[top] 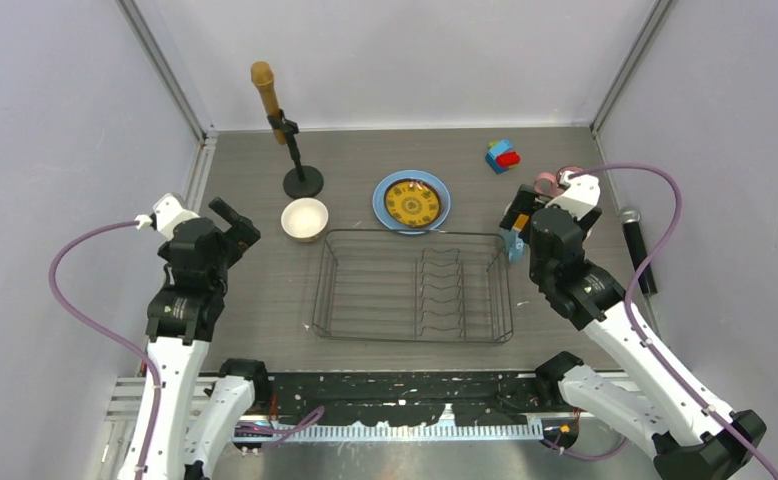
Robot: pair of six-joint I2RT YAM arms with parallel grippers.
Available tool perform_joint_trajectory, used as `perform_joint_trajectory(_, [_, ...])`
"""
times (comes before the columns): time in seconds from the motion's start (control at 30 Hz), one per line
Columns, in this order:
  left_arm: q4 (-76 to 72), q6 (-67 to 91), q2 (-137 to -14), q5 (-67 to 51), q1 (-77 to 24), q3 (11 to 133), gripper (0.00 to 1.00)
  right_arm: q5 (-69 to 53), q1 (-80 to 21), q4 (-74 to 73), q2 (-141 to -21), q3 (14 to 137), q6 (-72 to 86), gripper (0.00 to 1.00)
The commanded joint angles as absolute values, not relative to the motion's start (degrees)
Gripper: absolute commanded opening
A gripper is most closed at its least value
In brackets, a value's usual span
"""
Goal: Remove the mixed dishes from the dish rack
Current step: Reset both arms
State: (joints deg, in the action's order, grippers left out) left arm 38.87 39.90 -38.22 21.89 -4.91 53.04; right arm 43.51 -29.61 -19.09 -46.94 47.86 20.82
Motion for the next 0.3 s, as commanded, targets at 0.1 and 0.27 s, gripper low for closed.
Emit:
perform_joint_trajectory(0.1, [39.4,37.8,-39.2,24.6,-5.1,52.4,1.0,46.3,-29.5,-15.6,-44.0,46.2,20.1,1.0])
perform_joint_trajectory(0.27, [39.0,37.7,-39.2,25.5,-5.1,51.8,1.0,47.3,-29.6,-13.7,-44.8,45.5,19.8,1.0])
